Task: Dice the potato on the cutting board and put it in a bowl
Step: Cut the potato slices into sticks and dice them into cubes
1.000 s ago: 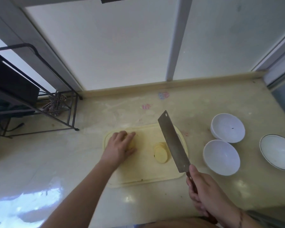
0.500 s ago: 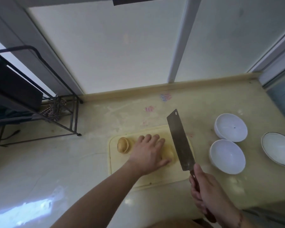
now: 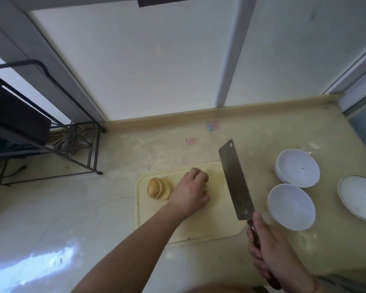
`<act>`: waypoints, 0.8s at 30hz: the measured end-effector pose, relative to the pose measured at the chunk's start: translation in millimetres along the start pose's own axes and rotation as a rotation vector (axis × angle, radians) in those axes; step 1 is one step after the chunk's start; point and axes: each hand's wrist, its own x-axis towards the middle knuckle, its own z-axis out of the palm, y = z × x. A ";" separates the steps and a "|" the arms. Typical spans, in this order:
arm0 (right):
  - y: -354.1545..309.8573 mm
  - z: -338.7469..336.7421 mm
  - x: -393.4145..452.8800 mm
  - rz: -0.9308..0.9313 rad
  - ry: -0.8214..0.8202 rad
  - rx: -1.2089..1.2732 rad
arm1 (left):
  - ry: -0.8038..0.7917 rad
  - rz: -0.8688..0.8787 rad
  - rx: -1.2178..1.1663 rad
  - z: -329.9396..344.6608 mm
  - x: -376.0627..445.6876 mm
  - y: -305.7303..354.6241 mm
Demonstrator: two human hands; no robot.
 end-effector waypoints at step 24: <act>3.1 -11.3 49.9 -0.009 -0.246 -0.250 | 0.372 0.292 0.290 -11.6 -37.7 -40.2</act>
